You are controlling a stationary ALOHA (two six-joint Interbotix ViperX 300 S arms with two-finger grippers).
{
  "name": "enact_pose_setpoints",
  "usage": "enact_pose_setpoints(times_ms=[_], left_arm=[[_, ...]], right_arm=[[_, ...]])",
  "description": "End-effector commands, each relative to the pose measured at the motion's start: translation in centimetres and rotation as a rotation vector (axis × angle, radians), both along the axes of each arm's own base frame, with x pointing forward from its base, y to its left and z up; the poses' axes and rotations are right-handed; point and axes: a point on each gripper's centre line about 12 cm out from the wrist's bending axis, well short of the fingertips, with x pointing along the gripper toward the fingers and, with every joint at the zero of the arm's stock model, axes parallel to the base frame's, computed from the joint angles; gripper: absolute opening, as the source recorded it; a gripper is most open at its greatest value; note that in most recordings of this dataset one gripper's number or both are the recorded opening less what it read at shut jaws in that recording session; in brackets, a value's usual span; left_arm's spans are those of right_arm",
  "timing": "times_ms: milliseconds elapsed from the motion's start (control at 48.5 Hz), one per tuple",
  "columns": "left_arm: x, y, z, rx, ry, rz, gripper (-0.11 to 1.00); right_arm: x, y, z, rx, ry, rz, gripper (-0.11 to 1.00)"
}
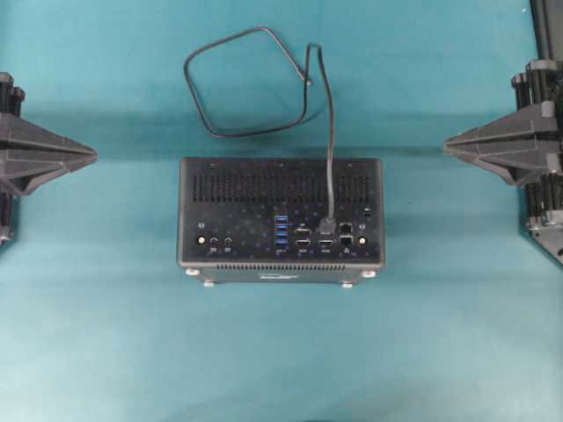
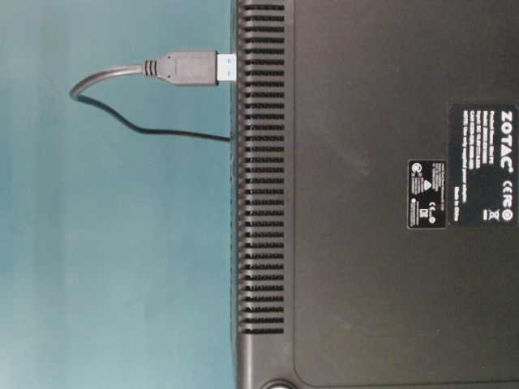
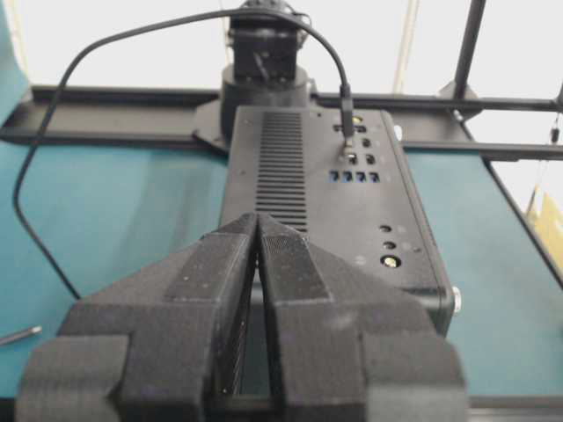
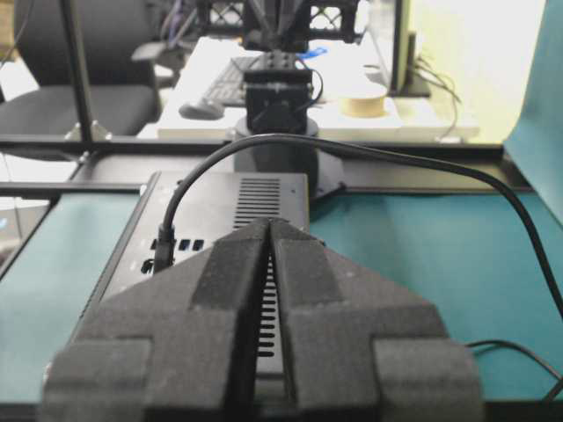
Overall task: Insert the USB into the PC box with both arms.
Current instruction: 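Move the right gripper over the black USB plug at the PC's rear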
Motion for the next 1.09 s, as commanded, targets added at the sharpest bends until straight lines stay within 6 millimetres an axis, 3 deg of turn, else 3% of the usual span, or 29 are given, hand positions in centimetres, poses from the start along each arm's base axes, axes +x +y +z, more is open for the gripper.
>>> enact_pose_setpoints(times_ms=[0, 62, 103, 206, 372, 599, 826, 1073], left_arm=[[0.5, -0.7, 1.8, -0.022, -0.016, -0.039, 0.1], [0.9, -0.9, 2.5, -0.024, 0.016, -0.044, 0.05], [1.2, -0.9, 2.6, -0.02, 0.053, -0.044, 0.0], [1.5, -0.8, 2.8, -0.012, 0.123, -0.037, 0.0], [1.5, -0.8, 2.5, -0.015, 0.143, -0.037, 0.0], [1.6, -0.9, 3.3, -0.012, 0.129, -0.04, 0.0], [1.9, -0.9, 5.2, -0.007, 0.138, -0.042, 0.0], [1.9, -0.9, 4.2, -0.005, 0.216, -0.04, 0.0]], right_arm=[[0.0, 0.4, 0.6, 0.015, -0.021, 0.019, 0.14], [-0.2, 0.7, 0.8, 0.055, -0.029, 0.04, 0.18], [-0.4, 0.9, 0.8, 0.098, -0.028, 0.051, 0.14], [-0.6, 1.3, 0.7, 0.181, 0.013, 0.075, 0.05], [0.1, 1.5, 1.3, 0.202, 0.154, 0.078, 0.02], [2.1, 2.0, 3.5, 0.189, 0.397, 0.074, 0.03], [5.5, 2.3, 5.7, 0.189, 0.49, 0.067, 0.04], [7.5, 2.8, 6.0, 0.194, 0.702, 0.058, 0.12]])
